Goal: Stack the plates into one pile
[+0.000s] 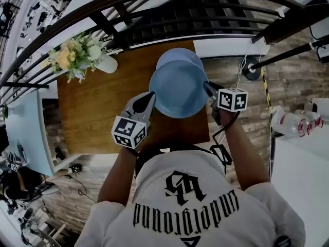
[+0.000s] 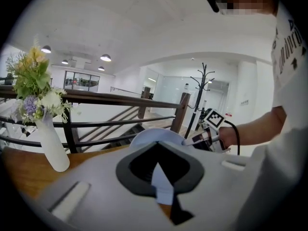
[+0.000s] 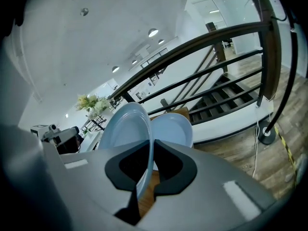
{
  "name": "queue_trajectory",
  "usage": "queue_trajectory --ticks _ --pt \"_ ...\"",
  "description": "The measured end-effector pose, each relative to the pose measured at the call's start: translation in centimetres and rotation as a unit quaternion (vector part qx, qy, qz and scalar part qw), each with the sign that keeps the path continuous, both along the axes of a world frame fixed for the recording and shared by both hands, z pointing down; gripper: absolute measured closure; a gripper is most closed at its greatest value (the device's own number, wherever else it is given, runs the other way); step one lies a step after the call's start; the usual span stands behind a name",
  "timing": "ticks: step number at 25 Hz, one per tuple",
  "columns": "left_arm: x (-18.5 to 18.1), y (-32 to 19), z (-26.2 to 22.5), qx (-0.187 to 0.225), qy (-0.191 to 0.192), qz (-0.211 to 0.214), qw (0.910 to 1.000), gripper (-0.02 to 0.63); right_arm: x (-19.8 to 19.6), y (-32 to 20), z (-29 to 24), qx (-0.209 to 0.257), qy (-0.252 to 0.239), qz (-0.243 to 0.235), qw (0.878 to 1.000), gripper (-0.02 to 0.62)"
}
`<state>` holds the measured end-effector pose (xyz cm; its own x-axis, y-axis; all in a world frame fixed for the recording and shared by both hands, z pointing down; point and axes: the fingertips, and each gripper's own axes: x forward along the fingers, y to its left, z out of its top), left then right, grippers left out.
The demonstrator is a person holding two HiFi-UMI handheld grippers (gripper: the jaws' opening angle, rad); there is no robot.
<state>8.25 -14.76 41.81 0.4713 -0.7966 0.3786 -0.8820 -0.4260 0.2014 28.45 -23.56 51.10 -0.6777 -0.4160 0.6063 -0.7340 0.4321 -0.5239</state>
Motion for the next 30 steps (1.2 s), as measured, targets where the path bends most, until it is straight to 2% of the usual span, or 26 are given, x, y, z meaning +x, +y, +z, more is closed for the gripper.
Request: queue_trajectory --ticks 6,16,30 --pt "0.2 -1.5 2.4 -0.020 -0.006 -0.013 0.9997 0.560 1.7 -2.4 2.3 -0.016 0.006 0.007 1.000 0.572" --pt "-0.5 -3.1 6.1 -0.041 -0.002 -0.022 0.9989 0.560 0.4 -6.1 5.8 -0.026 0.012 0.013 1.000 0.571" --pt "-1.1 -2.7 8.1 -0.058 -0.002 -0.030 0.9979 0.560 -0.5 -9.3 8.2 -0.019 0.035 0.033 0.999 0.563"
